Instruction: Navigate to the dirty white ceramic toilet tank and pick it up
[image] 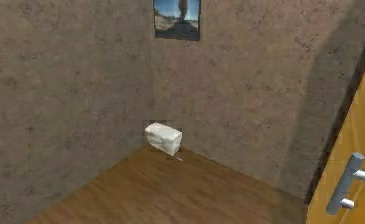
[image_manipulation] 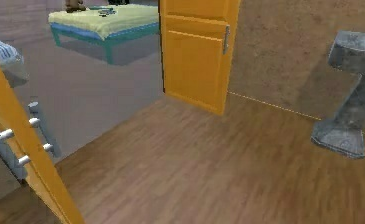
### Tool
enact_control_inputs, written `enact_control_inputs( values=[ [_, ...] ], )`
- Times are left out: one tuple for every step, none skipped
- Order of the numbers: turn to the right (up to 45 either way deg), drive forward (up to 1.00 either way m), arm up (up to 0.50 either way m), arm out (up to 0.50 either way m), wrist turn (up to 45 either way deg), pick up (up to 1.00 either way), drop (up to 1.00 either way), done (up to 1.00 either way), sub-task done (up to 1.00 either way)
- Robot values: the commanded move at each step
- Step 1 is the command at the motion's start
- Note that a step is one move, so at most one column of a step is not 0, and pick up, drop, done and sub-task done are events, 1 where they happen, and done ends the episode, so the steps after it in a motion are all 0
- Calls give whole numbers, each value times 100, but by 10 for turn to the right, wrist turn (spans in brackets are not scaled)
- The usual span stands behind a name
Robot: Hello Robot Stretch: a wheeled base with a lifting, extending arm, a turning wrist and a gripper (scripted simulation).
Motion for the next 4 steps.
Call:
enact_control_inputs(
  values=[
    [0,100,0,0,0,0,0,0,0],
    [90,0,0,0,0,0,0,0,0],
    [30,0,0,0,0,0,0,0,0],
    [0,5,0,0,0,0,0,0,0]
  ],
)
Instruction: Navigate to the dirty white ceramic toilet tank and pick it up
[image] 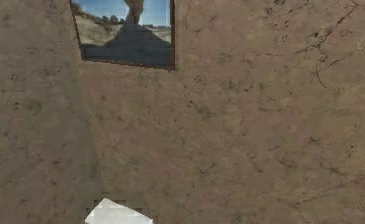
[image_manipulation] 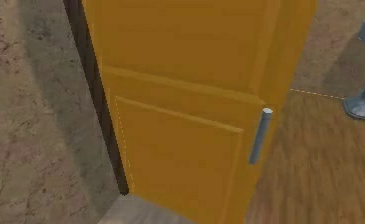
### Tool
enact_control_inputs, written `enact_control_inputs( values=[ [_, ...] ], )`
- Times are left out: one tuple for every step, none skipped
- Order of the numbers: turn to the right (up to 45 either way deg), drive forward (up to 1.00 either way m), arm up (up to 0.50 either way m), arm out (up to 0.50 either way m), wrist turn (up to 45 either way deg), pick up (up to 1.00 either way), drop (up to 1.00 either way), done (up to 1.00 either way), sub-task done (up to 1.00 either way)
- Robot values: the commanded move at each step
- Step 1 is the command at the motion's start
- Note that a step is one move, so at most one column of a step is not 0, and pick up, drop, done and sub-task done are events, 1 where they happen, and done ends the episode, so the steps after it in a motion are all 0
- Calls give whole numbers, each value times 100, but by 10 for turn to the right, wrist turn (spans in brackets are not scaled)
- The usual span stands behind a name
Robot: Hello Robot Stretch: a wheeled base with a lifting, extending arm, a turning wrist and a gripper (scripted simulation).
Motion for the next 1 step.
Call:
enact_control_inputs(
  values=[
    [-450,0,0,0,0,0,0,0,0]
  ],
)
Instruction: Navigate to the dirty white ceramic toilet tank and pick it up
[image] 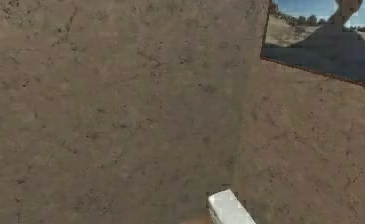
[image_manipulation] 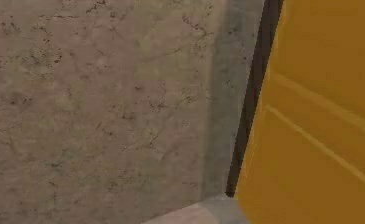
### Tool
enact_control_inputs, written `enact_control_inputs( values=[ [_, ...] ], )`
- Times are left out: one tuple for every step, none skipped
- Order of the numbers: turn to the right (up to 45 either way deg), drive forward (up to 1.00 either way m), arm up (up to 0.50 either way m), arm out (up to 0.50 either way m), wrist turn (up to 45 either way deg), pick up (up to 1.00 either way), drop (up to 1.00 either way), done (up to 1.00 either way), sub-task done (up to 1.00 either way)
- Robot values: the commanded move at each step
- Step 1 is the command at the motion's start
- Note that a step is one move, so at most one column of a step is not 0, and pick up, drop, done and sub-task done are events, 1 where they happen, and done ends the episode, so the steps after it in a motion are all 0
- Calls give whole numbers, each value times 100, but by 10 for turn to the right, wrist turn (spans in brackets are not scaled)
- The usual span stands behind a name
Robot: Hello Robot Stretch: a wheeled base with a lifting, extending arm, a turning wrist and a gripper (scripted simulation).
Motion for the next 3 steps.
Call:
enact_control_inputs(
  values=[
    [-450,0,0,0,0,0,0,0,0],
    [-210,0,0,0,0,0,0,0,0],
    [0,0,22,0,0,0,0,0,0]
  ],
)
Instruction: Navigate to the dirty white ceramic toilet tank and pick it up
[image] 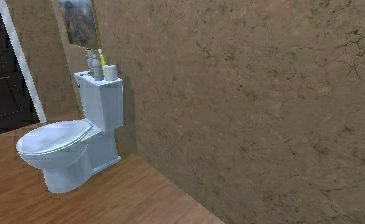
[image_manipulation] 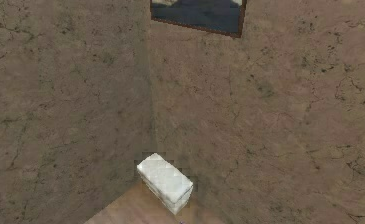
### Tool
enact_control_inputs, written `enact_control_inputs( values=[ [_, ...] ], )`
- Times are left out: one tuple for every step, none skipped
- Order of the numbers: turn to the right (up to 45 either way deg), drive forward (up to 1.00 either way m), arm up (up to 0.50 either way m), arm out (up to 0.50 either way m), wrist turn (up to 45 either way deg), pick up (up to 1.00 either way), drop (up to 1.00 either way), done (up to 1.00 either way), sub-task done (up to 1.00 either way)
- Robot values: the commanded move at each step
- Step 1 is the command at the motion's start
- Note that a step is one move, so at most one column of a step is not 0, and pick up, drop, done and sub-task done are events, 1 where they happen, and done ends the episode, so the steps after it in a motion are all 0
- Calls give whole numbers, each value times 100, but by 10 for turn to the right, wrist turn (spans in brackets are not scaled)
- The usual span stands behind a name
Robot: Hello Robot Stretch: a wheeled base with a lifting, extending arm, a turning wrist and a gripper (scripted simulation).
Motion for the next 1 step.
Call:
enact_control_inputs(
  values=[
    [0,0,0,46,0,0,0,0,0]
  ],
)
